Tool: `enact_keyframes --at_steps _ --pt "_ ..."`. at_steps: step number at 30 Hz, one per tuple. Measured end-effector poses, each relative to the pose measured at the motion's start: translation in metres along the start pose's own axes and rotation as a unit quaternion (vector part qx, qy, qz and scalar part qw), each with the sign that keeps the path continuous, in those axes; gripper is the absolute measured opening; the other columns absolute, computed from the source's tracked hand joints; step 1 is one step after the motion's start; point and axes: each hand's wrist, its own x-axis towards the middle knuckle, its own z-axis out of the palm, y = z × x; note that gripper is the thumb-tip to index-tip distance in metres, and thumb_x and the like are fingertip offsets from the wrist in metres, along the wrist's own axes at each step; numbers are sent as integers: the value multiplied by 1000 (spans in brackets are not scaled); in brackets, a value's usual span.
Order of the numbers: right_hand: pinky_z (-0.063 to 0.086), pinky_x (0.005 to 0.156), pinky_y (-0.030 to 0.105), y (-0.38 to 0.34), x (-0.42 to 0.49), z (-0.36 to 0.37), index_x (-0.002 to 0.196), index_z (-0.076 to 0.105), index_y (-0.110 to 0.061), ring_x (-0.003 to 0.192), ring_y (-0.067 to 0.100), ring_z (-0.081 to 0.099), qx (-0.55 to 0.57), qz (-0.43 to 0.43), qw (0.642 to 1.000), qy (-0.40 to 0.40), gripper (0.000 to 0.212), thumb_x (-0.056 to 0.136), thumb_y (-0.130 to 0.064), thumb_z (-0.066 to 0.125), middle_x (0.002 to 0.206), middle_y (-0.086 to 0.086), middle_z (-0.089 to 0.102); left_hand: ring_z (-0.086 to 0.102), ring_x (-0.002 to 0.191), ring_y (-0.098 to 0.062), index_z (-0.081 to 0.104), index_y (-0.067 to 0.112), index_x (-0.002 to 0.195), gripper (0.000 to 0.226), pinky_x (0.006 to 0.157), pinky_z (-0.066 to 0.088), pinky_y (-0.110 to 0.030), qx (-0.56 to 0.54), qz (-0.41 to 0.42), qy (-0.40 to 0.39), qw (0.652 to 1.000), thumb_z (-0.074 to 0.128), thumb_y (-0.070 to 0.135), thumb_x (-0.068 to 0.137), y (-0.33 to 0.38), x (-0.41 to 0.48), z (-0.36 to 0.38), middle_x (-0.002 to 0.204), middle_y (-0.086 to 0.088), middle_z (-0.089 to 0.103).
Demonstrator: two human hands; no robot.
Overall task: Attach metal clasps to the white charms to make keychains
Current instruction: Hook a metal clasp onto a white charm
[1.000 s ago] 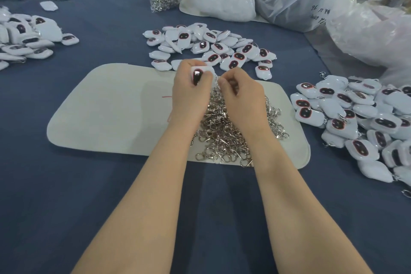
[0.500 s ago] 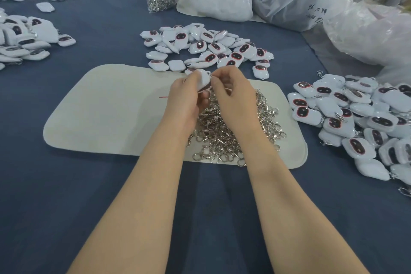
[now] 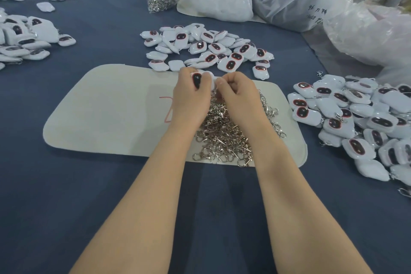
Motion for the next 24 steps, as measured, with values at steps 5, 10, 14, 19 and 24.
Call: enact_keyframes --at_steps 5,10,14,19,24 --pt "52 79 54 0 2 -5 81 58 -12 67 22 53 33 43 998 -30 19 97 -21 52 64 0 60 49 58 -2 38 16 102 14 53 31 -24 97 146 -19 984 46 28 98 -3 -5 -2 69 13 49" --pt "49 83 46 3 2 -13 88 62 10 75 25 52 144 92 983 -59 26 97 -12 51 80 19 58 52 65 -13 41 13 114 25 56 33 -27 164 208 -36 964 43 33 99 -4 -8 1 74 9 53" --pt "50 75 37 -1 0 -8 84 61 -9 66 15 53 182 51 982 -29 12 94 -12 57 70 2 60 56 67 -13 44 19 100 13 64 46 -27 -27 47 -24 998 48 31 96 -1 -1 2 80 6 56" --pt "53 76 27 -4 -2 -5 89 59 -17 77 7 58 100 -12 994 -39 8 92 -10 59 82 -4 62 41 37 -4 54 13 81 18 36 31 -15 -311 -222 -107 918 45 20 96 4 6 -7 48 6 48" --pt "51 82 21 -10 -4 -2 91 59 -16 83 8 60 68 -49 996 -28 11 91 -5 60 85 -8 62 31 32 0 49 15 78 20 31 24 -12 -406 -286 -160 853 43 21 96 7 6 -13 45 9 40"
